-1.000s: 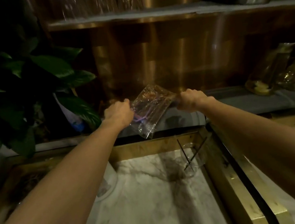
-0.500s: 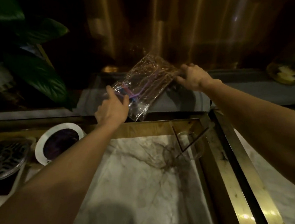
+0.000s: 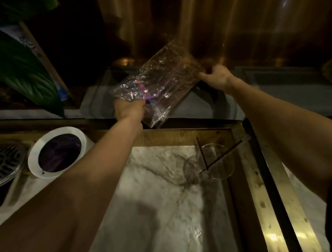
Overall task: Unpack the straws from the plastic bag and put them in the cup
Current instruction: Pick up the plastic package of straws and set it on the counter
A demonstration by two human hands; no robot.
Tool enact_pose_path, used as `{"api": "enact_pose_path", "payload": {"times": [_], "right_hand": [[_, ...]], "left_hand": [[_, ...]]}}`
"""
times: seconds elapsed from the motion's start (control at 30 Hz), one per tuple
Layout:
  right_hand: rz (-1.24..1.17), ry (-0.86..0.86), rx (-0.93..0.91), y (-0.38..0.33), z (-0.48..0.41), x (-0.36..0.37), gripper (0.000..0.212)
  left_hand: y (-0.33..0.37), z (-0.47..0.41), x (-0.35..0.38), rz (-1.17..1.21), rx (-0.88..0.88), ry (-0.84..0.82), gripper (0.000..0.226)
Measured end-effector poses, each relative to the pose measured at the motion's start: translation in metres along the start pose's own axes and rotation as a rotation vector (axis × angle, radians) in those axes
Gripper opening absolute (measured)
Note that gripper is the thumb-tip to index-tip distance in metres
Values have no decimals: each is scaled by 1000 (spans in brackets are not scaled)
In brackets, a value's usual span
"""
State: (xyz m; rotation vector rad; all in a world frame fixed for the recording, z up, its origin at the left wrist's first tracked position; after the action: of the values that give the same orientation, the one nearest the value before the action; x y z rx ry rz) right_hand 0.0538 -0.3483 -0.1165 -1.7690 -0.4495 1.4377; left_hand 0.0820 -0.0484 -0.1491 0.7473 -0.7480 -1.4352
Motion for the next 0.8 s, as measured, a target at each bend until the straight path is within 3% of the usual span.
{"api": "enact_pose_path", "payload": {"times": [0.07,0.13,0.33,0.47,0.8], "right_hand": [[-80,23,-3,-1,0,1,35],[-149,47,3,-2,0,2,40],[-396,220,-17,-9,12,-6,21],[-561,303,5,-15,28,-15,26],[-538,497,-121,-82,121,-55,43]], "left_hand": [[-1,2,6,25,-21,-54,8],[0,3,12,29,-3,-101,11],[18,11,15,-34,146,-154,26],[36,23,11,-69,258,-180,25],[71,84,-32,-64,456,-330,18]]}}
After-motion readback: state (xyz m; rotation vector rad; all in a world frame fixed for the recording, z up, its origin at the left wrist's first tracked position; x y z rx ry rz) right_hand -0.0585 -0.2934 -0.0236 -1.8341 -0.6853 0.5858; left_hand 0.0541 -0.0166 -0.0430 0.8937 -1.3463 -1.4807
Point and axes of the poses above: each hand's wrist, its own z-axis away from the middle knuckle, its own x-axis out of the palm, y = z × x, the point moved 10 cm from there along -z, towards the middle knuckle, and after that the axes turned 11 degrees about -x, right-handed, at the moved point
